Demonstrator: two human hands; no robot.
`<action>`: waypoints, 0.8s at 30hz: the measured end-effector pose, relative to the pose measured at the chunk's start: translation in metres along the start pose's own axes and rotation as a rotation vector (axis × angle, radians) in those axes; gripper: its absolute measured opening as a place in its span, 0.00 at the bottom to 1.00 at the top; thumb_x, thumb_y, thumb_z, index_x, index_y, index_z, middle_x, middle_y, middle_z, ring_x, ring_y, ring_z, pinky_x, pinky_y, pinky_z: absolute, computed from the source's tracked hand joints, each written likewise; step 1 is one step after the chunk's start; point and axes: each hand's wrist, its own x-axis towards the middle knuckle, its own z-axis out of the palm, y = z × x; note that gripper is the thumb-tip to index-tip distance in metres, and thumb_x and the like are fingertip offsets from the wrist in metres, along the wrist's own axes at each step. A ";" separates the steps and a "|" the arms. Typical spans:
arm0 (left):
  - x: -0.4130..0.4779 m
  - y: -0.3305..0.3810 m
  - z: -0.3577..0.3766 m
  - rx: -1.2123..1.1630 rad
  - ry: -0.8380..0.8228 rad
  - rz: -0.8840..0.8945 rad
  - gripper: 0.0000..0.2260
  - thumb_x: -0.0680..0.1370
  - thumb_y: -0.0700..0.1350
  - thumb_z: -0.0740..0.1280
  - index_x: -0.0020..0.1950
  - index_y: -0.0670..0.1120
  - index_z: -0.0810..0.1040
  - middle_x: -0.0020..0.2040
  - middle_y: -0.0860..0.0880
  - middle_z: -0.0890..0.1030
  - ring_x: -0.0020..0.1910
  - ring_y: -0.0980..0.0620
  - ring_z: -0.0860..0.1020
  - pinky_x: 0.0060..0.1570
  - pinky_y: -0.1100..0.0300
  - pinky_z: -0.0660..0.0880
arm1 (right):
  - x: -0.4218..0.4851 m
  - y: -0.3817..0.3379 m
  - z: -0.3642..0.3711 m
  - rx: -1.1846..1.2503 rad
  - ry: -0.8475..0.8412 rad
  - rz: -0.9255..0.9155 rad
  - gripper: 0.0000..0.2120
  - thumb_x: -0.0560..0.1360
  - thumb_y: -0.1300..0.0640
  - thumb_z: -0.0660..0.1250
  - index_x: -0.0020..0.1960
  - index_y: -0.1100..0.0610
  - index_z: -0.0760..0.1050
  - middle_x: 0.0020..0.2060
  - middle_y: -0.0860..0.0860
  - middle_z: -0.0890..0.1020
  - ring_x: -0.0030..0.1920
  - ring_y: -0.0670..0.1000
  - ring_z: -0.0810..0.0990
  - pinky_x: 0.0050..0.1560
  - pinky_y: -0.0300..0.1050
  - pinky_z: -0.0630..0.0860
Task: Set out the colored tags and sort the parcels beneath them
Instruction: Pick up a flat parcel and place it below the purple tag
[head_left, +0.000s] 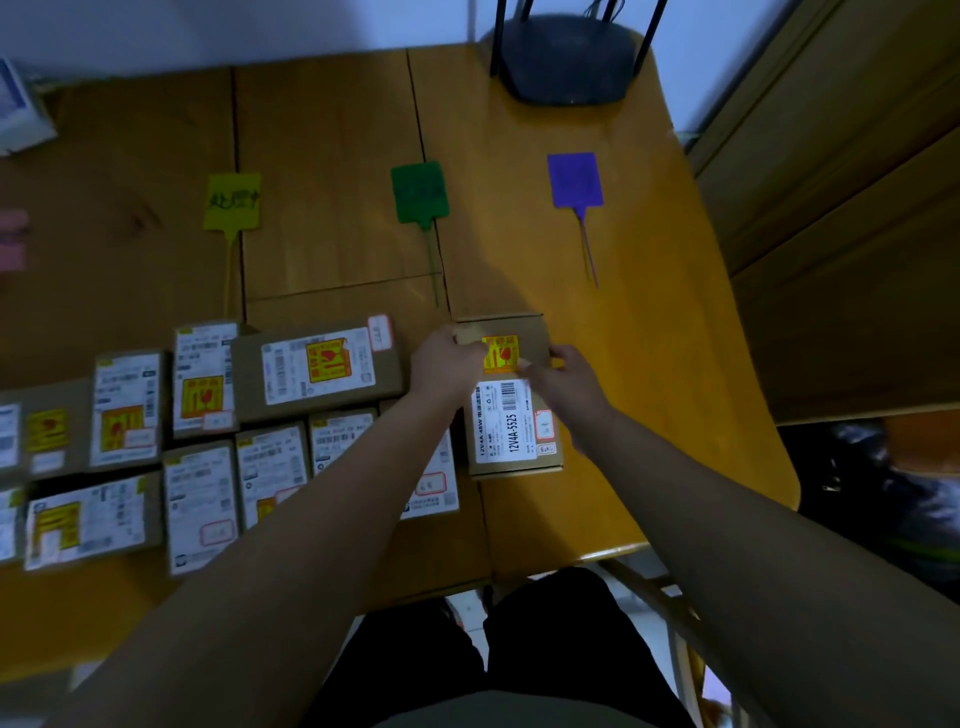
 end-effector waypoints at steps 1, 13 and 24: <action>-0.003 0.005 0.000 -0.045 -0.002 0.026 0.04 0.79 0.44 0.67 0.52 0.49 0.81 0.45 0.50 0.84 0.44 0.47 0.83 0.41 0.56 0.76 | -0.001 -0.008 -0.004 0.017 0.045 -0.022 0.33 0.79 0.48 0.74 0.79 0.56 0.67 0.69 0.60 0.78 0.59 0.60 0.84 0.49 0.52 0.83; -0.040 0.093 -0.041 -0.403 -0.196 0.260 0.25 0.81 0.50 0.70 0.77 0.52 0.70 0.59 0.54 0.82 0.53 0.56 0.83 0.48 0.56 0.81 | -0.059 -0.144 -0.069 0.525 0.040 -0.307 0.40 0.80 0.57 0.74 0.82 0.40 0.55 0.55 0.49 0.83 0.43 0.52 0.89 0.35 0.47 0.85; -0.081 0.117 -0.177 -0.825 -0.095 0.265 0.24 0.71 0.49 0.79 0.64 0.42 0.78 0.55 0.40 0.87 0.49 0.43 0.87 0.43 0.52 0.83 | -0.129 -0.195 -0.032 0.736 -0.013 -0.497 0.22 0.79 0.65 0.73 0.65 0.54 0.65 0.64 0.60 0.81 0.63 0.60 0.83 0.51 0.51 0.85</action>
